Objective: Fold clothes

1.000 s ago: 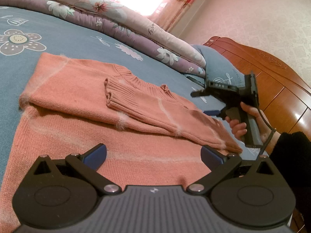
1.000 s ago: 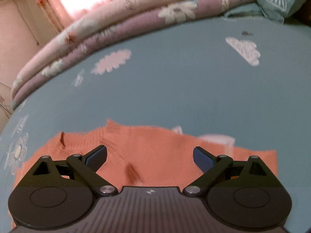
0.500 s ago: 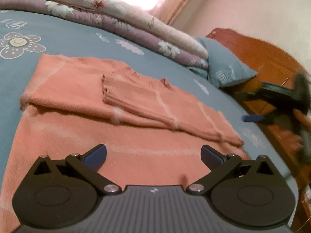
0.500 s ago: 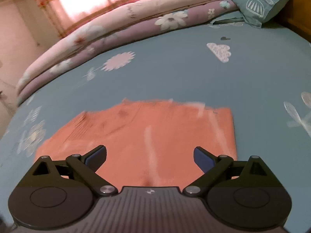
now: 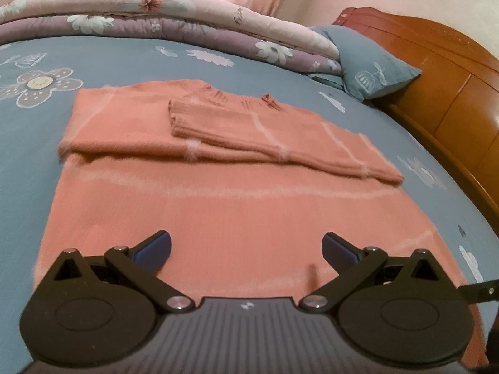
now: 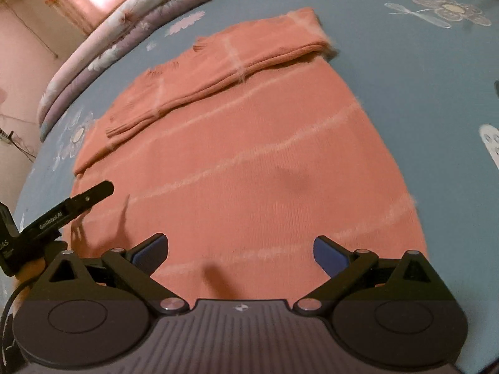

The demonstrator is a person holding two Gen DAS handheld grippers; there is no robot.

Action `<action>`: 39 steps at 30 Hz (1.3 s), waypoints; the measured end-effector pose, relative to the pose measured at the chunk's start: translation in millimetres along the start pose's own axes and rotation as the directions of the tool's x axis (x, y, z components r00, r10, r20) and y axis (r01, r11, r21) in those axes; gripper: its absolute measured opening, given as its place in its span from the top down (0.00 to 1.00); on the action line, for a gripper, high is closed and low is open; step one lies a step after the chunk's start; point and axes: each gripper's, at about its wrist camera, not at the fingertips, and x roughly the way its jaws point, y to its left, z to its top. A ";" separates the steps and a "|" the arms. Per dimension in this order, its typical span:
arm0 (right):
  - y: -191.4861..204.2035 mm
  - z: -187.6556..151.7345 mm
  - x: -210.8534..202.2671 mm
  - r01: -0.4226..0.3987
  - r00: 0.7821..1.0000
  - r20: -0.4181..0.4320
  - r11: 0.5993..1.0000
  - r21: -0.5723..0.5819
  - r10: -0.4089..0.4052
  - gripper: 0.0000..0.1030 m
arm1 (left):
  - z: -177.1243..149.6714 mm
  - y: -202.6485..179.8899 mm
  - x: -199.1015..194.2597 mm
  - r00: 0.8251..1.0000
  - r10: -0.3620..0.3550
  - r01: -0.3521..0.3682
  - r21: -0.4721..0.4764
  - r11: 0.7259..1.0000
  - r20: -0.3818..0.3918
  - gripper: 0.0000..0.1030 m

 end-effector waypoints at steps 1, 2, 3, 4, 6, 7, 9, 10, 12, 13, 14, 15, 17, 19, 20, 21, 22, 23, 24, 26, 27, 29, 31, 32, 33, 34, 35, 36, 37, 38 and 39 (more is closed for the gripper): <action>1.4 -4.6 -3.4 0.001 1.000 0.008 1.000 -0.001 -0.001 0.02 | -2.7 1.1 -4.6 1.000 -0.004 0.004 -0.004 1.000 -0.003 0.01; 2.8 -9.3 -6.9 0.003 1.000 0.016 1.000 -0.003 -0.003 0.02 | -5.5 2.2 -9.3 1.000 -0.007 0.007 -0.011 1.000 -0.002 0.01; 4.2 -13.9 -10.3 0.004 1.000 0.025 1.000 -0.004 -0.004 0.02 | -8.9 3.6 -14.0 1.000 -0.007 0.007 -0.019 1.000 0.002 0.01; 5.7 -18.5 -13.8 0.006 0.999 0.033 1.000 -0.005 -0.005 0.01 | -11.4 4.2 -17.6 1.000 -0.006 0.006 -0.023 1.000 0.005 0.01; 8.4 -28.1 -20.1 0.010 0.999 0.047 1.000 -0.008 -0.010 0.01 | -17.1 3.8 -25.1 1.000 -0.004 0.004 -0.008 1.000 0.001 0.01; 9.2 -33.9 -21.5 0.018 0.999 0.046 1.000 -0.009 -0.017 0.01 | -19.4 3.3 -28.0 1.000 -0.001 0.001 0.002 1.000 -0.003 0.01; 10.8 -45.5 -24.1 0.033 0.998 0.045 0.999 -0.013 -0.033 0.01 | -27.4 2.1 -35.2 1.000 0.011 -0.011 0.014 1.000 -0.001 0.01; 11.1 -50.4 -25.8 0.039 0.998 0.045 0.999 -0.019 -0.038 0.01 | -32.5 -0.3 -38.3 1.000 0.024 -0.025 0.025 0.999 0.002 0.01; 9.6 -60.3 -30.8 0.040 0.998 0.055 0.999 -0.023 -0.039 0.01 | -42.9 -5.3 -44.6 0.999 0.051 -0.052 0.048 0.998 0.009 0.01; 7.7 -63.8 -32.5 0.031 0.998 0.053 0.999 -0.020 -0.029 0.01 | -48.7 -10.0 -47.4 0.997 0.073 -0.074 0.071 0.995 0.015 0.01; 5.4 -67.1 -34.0 0.022 0.998 0.051 1.000 -0.015 -0.021 0.01 | -54.6 -14.7 -50.2 0.995 0.096 -0.097 0.093 0.991 0.020 0.01; 2.3 -69.4 -34.9 0.017 0.999 0.047 1.000 -0.004 -0.017 0.01 | -60.5 -20.9 -52.5 0.992 0.125 -0.127 0.117 0.985 0.023 0.01; -3.2 -72.0 -36.1 0.014 0.999 0.043 1.000 0.012 -0.015 0.01 | -66.7 -30.5 -56.1 0.986 0.164 -0.166 0.152 0.974 0.021 0.01; -7.7 -72.8 -37.8 0.006 0.999 0.043 0.999 0.031 -0.007 0.01 | -72.5 -39.3 -59.8 0.980 0.197 -0.198 0.184 0.963 0.024 0.01; -9.4 -72.7 -38.6 0.001 0.999 0.045 0.999 0.040 -0.003 0.01 | -75.6 -43.1 -62.2 0.977 0.214 -0.215 0.189 0.958 0.024 0.01; -10.0 -73.1 -38.6 -0.003 0.999 0.046 0.999 0.043 0.001 0.01 | -78.2 -43.5 -64.0 0.976 0.219 -0.218 0.169 0.961 0.014 0.01; -10.7 -73.5 -38.6 -0.007 0.999 0.047 0.999 0.046 0.005 0.01 | -80.8 -44.0 -65.9 0.975 0.223 -0.221 0.148 0.964 0.006 0.01; -11.3 -74.0 -38.6 -0.011 0.999 0.048 0.999 0.049 0.009 0.01 | -84.5 -45.3 -69.7 0.975 0.223 -0.223 0.136 0.965 0.019 0.01; -12.0 -74.4 -38.6 -0.015 0.999 0.050 0.999 0.052 0.013 0.00 | -86.5 -46.4 -71.8 0.974 0.225 -0.226 0.135 0.965 0.018 0.01; -13.3 -75.2 -38.6 -0.023 0.998 0.052 0.998 0.058 0.020 0.00 | -90.4 -48.5 -76.0 0.973 0.230 -0.230 0.132 0.964 0.017 0.01; -13.7 -75.7 -38.7 -0.026 0.998 0.053 0.998 0.059 0.023 0.00 | -90.9 -48.9 -77.7 0.973 0.228 -0.229 0.129 0.965 0.016 0.01; -13.1 -76.6 -38.4 -0.024 0.998 0.056 0.999 0.049 0.022 0.00 | -89.4 -48.0 -79.5 0.974 0.225 -0.223 0.119 0.967 0.004 0.01; -12.4 -77.1 -38.1 -0.021 0.998 0.059 0.999 0.042 0.019 0.00 | -88.1 -46.3 -82.1 0.977 0.215 -0.213 0.103 0.972 -0.003 0.01; -11.2 -77.4 -38.3 -0.018 0.998 0.063 0.999 0.038 0.015 0.00 | -87.4 -45.2 -83.7 0.978 0.207 -0.206 0.091 0.974 -0.004 0.01; -10.1 -77.7 -38.5 -0.015 0.998 0.067 0.999 0.034 0.012 0.00 | -86.7 -44.0 -85.3 0.980 0.200 -0.199 0.080 0.977 -0.005 0.01; -8.6 -77.8 -38.7 -0.012 0.997 0.071 1.000 0.028 0.010 0.00 | -86.3 -43.2 -86.0 0.981 0.194 -0.193 0.075 0.978 -0.005 0.01; -5.5 -77.4 -39.1 -0.013 0.997 0.077 1.000 0.014 0.011 0.00 | -85.9 -42.6 -86.9 0.982 0.191 -0.190 0.070 0.979 -0.003 0.01; -1.1 -76.2 -39.9 -0.014 0.996 0.088 1.000 -0.005 0.014 0.00 | -85.2 -41.8 -88.3 0.982 0.190 -0.190 0.064 0.980 0.004 0.01; 4.6 -74.0 -40.9 -0.011 0.995 0.100 0.999 -0.033 0.014 0.00 | -84.1 -40.9 -90.4 0.981 0.192 -0.193 0.060 0.979 0.013 0.01; 11.2 -71.2 -41.5 -0.004 0.994 0.113 0.998 -0.065 0.011 0.00 | -83.0 -40.0 -92.4 0.981 0.194 -0.195 0.055 0.979 0.023 0.01; 20.3 -66.5 -40.8 0.015 0.992 0.126 0.994 -0.112 0.000 0.00 | -81.9 -39.1 -94.6 0.980 0.196 -0.198 0.050 0.979 0.033 0.01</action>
